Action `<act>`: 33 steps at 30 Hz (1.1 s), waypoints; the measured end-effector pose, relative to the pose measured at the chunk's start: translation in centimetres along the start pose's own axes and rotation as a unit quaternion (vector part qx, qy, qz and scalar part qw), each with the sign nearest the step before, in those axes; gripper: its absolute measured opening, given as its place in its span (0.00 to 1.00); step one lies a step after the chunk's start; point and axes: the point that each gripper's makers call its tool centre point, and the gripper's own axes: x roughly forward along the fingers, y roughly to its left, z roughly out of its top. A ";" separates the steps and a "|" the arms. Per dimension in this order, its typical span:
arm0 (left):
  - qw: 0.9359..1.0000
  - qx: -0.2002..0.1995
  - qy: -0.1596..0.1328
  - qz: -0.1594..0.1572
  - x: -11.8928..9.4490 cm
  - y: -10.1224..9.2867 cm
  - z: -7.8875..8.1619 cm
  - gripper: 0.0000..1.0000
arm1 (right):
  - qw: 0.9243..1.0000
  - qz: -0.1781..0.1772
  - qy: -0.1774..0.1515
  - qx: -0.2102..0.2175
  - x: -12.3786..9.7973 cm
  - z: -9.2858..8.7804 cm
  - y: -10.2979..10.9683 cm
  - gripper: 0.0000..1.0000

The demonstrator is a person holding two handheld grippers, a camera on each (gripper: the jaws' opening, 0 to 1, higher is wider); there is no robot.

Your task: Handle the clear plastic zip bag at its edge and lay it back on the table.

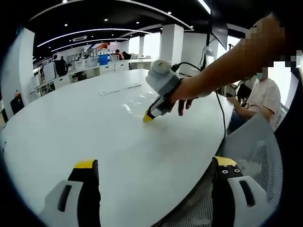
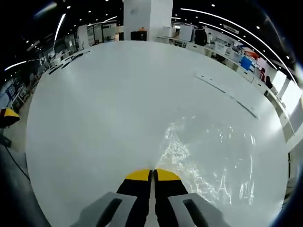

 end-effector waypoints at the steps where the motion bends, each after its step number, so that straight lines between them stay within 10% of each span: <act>1: 1.000 -0.001 0.001 0.000 0.0 -0.1 -0.1 0.98 | 1.000 0.001 0.002 -0.003 -0.1 -0.2 0.1 0.00; 33: 1.000 0.013 0.020 -0.004 0.1 -0.8 -1.1 0.93 | 0.991 0.069 0.021 -0.115 -4.1 -2.5 0.5 0.00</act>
